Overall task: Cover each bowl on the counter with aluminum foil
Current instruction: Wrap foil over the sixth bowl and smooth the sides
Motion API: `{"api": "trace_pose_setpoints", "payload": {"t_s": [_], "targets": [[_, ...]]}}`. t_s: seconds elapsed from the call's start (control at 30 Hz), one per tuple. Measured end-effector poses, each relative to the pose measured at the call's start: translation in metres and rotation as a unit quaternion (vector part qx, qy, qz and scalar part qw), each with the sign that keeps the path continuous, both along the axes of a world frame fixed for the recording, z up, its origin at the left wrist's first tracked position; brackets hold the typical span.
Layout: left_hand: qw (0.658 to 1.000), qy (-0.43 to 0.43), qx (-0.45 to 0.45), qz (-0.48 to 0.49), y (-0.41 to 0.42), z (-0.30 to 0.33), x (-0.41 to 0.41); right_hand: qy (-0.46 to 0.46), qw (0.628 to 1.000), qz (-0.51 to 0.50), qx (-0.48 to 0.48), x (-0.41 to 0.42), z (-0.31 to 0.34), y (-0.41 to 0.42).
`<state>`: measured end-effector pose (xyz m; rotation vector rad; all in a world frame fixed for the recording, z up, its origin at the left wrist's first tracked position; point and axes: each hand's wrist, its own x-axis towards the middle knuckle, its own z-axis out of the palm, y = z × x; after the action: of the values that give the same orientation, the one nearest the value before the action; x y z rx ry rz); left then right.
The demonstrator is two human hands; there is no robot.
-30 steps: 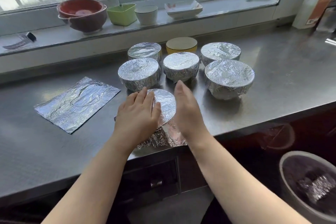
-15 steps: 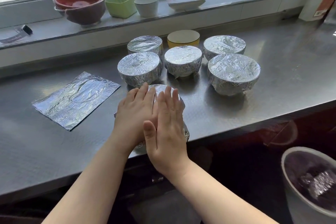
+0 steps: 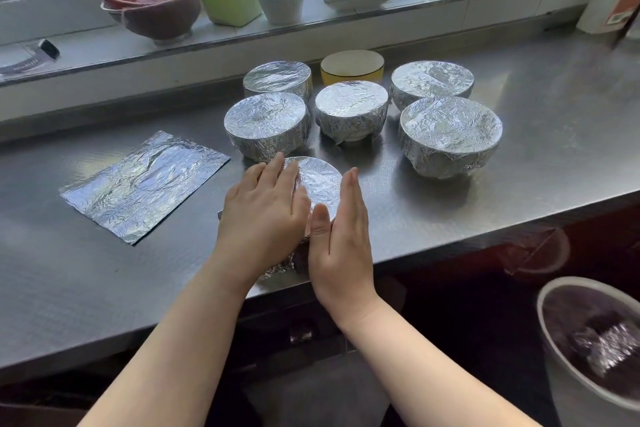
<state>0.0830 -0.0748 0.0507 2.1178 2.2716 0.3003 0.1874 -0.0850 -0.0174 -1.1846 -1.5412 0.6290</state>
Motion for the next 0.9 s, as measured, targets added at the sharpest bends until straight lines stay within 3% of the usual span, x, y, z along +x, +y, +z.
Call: {"api": "trace_pose_setpoints", "payload": {"t_s": [0.27,0.43,0.67,0.9], "targets": [[1.0,0.002,-0.002,-0.001,-0.001,0.001,0.0,0.065,0.997,0.016,-0.027,0.014,-0.01,-0.004],[1.0,0.003,-0.003,-0.003,-0.001,0.001,0.001,0.041,0.999,0.01,-0.017,0.026,-0.016,-0.003],[1.0,-0.005,-0.003,0.011,-0.002,0.0,0.002,0.034,0.998,-0.056,0.009,0.018,-0.02,-0.004],[1.0,-0.001,-0.003,0.018,-0.001,-0.001,0.003,-0.016,0.978,-0.172,0.118,0.015,-0.025,0.005]]}}
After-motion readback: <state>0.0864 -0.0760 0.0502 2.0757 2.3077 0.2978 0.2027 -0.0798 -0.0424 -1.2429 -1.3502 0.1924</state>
